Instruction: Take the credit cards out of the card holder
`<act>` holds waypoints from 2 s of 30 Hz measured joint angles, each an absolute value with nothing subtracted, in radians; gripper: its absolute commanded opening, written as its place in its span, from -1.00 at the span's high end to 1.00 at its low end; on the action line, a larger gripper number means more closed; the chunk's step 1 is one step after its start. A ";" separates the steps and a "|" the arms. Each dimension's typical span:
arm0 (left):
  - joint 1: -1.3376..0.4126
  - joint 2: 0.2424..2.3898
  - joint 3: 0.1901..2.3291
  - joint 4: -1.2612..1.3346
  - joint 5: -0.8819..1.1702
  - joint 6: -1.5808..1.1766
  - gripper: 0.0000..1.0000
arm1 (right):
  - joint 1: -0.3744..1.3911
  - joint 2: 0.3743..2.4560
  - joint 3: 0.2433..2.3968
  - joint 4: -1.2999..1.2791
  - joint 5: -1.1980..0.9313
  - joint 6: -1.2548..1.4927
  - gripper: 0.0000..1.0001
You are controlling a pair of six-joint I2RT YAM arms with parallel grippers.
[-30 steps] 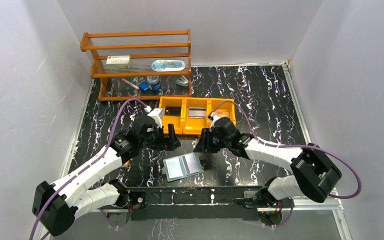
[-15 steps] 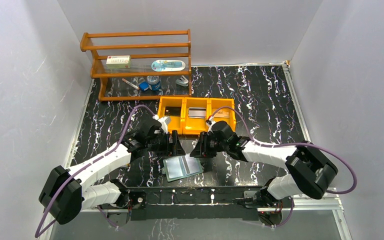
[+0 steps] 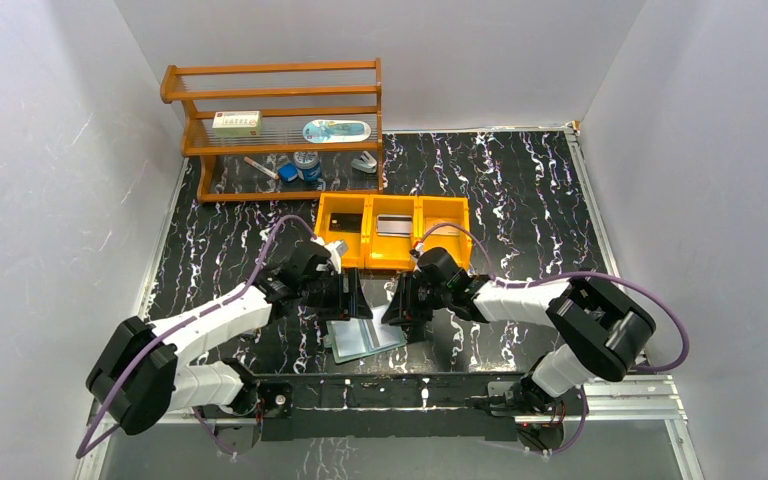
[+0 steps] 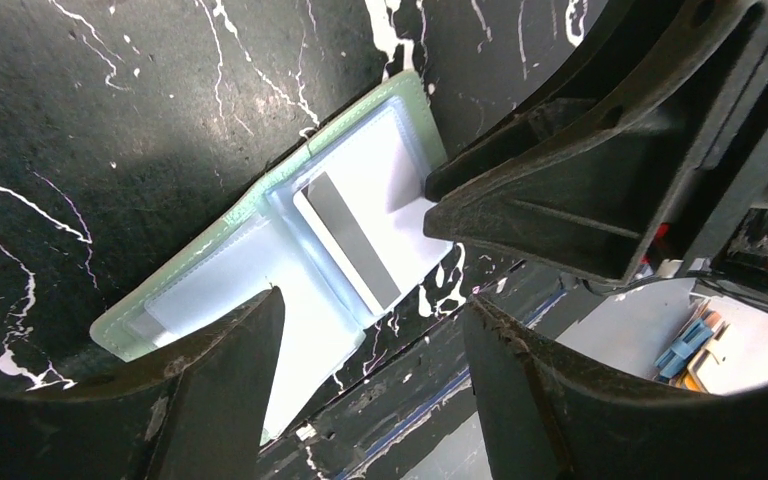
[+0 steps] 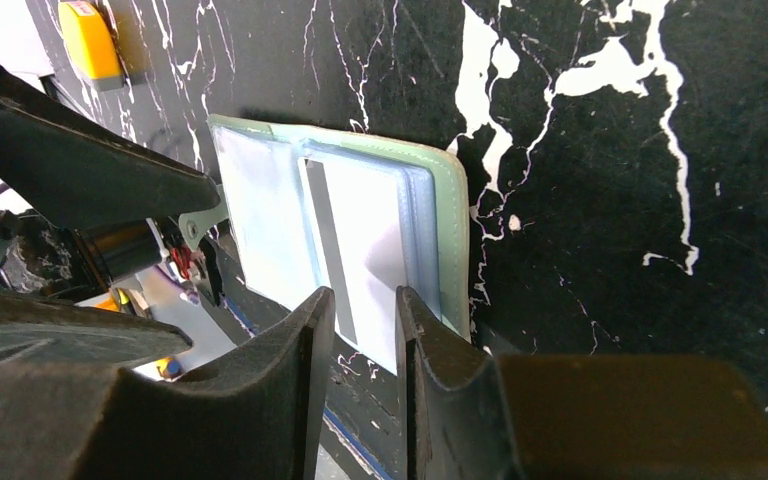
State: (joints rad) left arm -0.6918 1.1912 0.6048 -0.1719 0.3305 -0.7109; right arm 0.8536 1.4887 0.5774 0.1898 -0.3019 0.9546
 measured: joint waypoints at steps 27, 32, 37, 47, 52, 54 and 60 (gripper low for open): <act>-0.724 1.270 0.413 0.127 0.352 -0.921 0.22 | 0.858 1.510 0.509 0.318 -0.315 1.042 0.41; -0.724 1.257 0.401 0.128 0.336 -0.929 0.23 | 0.858 1.511 0.509 0.318 -0.314 1.045 0.42; -0.727 1.208 0.402 0.073 0.306 -0.922 0.09 | 0.858 1.512 0.509 0.318 -0.314 1.048 0.43; -0.730 1.127 0.443 0.016 0.279 -0.889 0.18 | 0.858 1.514 0.509 0.318 -0.314 1.049 0.45; -0.731 1.185 0.439 0.028 0.295 -0.890 0.26 | 0.859 1.521 0.509 0.325 -0.318 1.053 0.45; -0.731 1.197 0.424 0.044 0.298 -0.893 0.31 | 0.859 1.522 0.509 0.325 -0.318 1.055 0.46; -0.731 1.200 0.380 0.094 0.305 -0.913 0.48 | 0.859 1.524 0.509 0.329 -0.319 1.063 0.46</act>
State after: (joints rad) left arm -0.7307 1.1995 0.3798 0.0940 0.3050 -0.9134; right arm 0.8589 1.5242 0.5091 0.3290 -0.3187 1.0630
